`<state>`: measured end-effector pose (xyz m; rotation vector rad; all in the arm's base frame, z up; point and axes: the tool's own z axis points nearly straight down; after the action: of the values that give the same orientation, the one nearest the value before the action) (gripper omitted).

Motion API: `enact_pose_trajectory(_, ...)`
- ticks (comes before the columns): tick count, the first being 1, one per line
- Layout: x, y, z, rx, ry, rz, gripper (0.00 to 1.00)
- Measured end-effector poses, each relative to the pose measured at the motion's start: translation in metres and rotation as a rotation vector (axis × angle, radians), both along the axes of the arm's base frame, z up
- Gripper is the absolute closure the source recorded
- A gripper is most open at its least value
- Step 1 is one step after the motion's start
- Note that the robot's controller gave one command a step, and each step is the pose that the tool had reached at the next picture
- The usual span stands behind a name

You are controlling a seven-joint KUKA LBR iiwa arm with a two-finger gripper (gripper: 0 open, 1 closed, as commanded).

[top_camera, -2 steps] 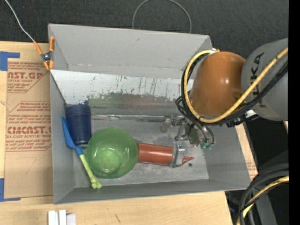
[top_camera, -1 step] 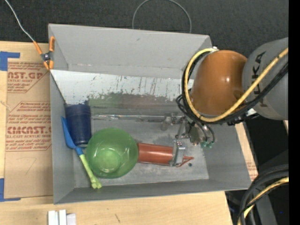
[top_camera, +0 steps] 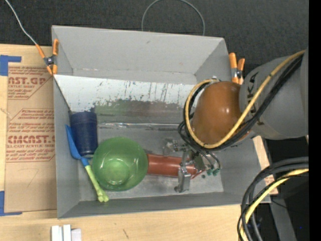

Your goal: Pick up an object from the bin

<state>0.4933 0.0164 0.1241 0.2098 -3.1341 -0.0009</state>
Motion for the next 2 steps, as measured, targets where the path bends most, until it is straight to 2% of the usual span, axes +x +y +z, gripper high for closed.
enact_pose_trajectory(1, 0.0142, 0.0001, -0.0511, 0.001, -0.001, 0.159, 1.00)
enact_pose_trajectory(2, 0.0143, 0.0001, -0.0511, 0.001, -0.001, 0.159, 1.00)
